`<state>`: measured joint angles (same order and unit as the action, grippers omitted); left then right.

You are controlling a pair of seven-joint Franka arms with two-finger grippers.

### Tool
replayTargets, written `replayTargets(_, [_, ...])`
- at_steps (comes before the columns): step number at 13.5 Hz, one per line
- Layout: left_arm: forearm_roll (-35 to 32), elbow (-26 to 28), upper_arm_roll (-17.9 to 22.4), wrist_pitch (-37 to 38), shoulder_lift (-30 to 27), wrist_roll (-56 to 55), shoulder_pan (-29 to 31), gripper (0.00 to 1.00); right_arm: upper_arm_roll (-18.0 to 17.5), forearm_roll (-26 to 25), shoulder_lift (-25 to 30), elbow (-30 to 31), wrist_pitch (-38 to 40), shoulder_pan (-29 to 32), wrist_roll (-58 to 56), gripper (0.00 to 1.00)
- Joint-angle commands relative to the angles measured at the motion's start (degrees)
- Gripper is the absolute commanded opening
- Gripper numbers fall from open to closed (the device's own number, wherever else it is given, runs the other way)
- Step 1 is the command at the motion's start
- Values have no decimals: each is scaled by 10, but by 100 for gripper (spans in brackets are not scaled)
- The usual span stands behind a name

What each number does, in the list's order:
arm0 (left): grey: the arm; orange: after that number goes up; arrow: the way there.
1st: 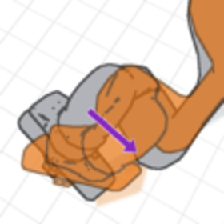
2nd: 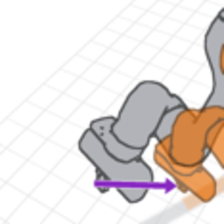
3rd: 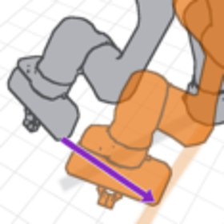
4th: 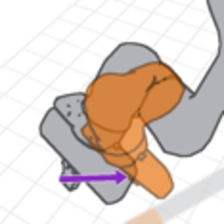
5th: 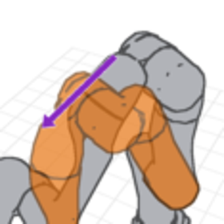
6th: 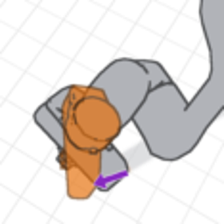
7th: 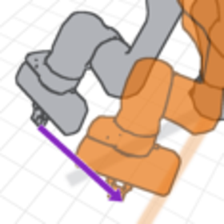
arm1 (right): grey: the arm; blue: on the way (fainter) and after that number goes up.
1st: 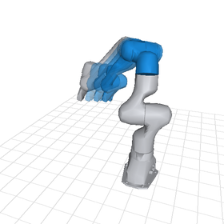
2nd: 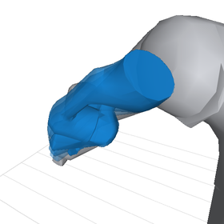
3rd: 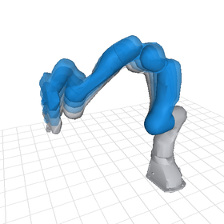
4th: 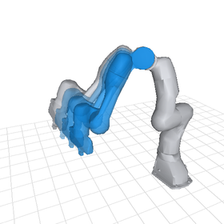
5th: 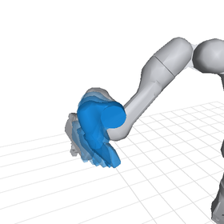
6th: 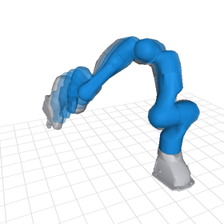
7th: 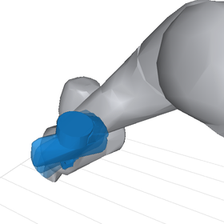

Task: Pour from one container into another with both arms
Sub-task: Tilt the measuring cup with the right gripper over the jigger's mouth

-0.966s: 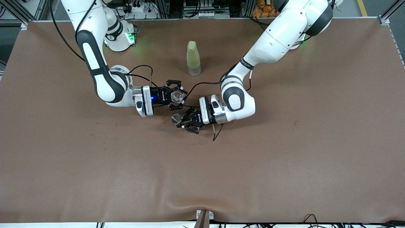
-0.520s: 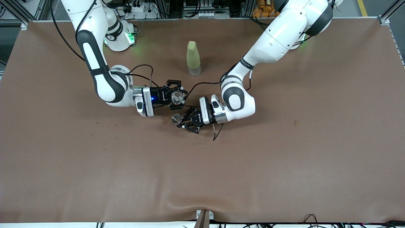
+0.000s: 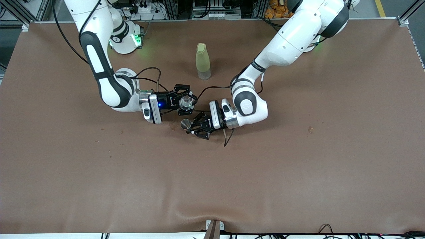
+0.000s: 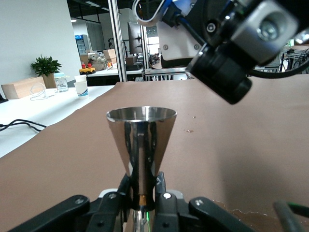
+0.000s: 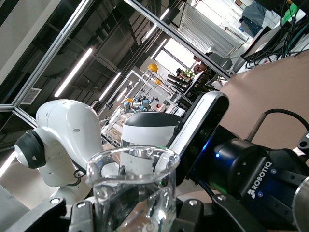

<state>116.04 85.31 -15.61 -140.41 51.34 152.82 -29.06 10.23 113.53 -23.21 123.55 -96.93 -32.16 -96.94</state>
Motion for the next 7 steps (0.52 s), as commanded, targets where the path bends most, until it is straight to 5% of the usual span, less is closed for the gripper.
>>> replayTargets(1, [27, 6, -2, 4, -1, 35, -1, 0, 5, 15, 8, 3, -2, -11, 35, 0])
replayTargets(7, [29, 12, -2, 10, -2, 40, 0, 0, 5, 15, 8, 3, -2, -12, 39, 0])
